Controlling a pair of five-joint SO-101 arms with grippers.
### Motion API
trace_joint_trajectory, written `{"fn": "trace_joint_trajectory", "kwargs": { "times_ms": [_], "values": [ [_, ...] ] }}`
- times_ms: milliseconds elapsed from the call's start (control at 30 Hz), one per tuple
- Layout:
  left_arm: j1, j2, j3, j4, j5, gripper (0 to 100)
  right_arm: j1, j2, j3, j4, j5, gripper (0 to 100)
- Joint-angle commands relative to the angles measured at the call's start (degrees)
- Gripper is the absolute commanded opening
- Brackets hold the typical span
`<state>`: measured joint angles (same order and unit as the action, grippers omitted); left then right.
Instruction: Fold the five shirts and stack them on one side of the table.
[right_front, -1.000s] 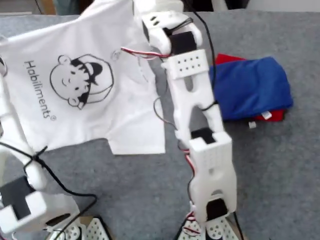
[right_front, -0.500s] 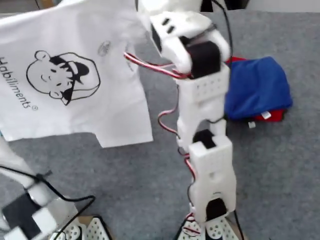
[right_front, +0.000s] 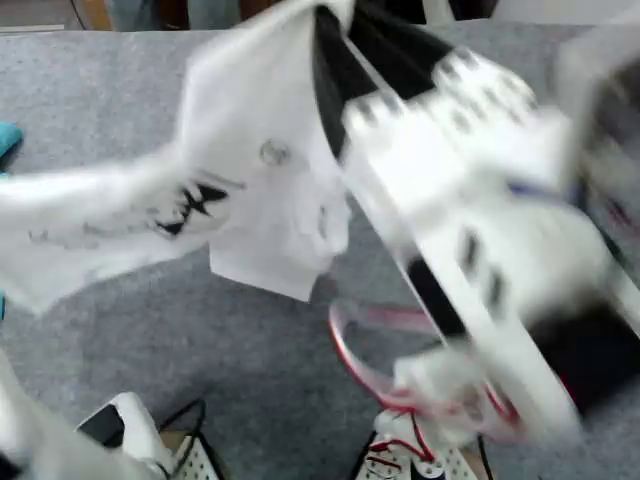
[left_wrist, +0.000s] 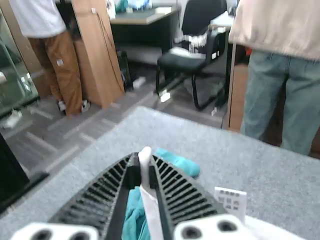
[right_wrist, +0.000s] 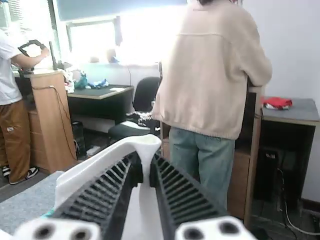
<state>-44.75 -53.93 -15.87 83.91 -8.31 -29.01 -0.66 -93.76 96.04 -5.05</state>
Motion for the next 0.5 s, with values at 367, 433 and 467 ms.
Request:
{"fn": "trace_joint_trajectory", "kwargs": {
  "times_ms": [367, 433, 467],
  "values": [
    [-0.13, -18.2, 3.82, 6.86, -0.18, 3, -0.97, -11.47, 16.31, -6.07, 0.18, 1.4],
    [-0.13, -18.55, 10.68, 3.34, 0.0, 3, -0.88, -9.71, 22.46, -10.64, 0.44, 1.4],
    [-0.13, -18.55, 14.64, 0.79, 0.88, 3, -0.79, -8.66, 25.54, -13.19, 0.53, 1.4]
  ]
}}
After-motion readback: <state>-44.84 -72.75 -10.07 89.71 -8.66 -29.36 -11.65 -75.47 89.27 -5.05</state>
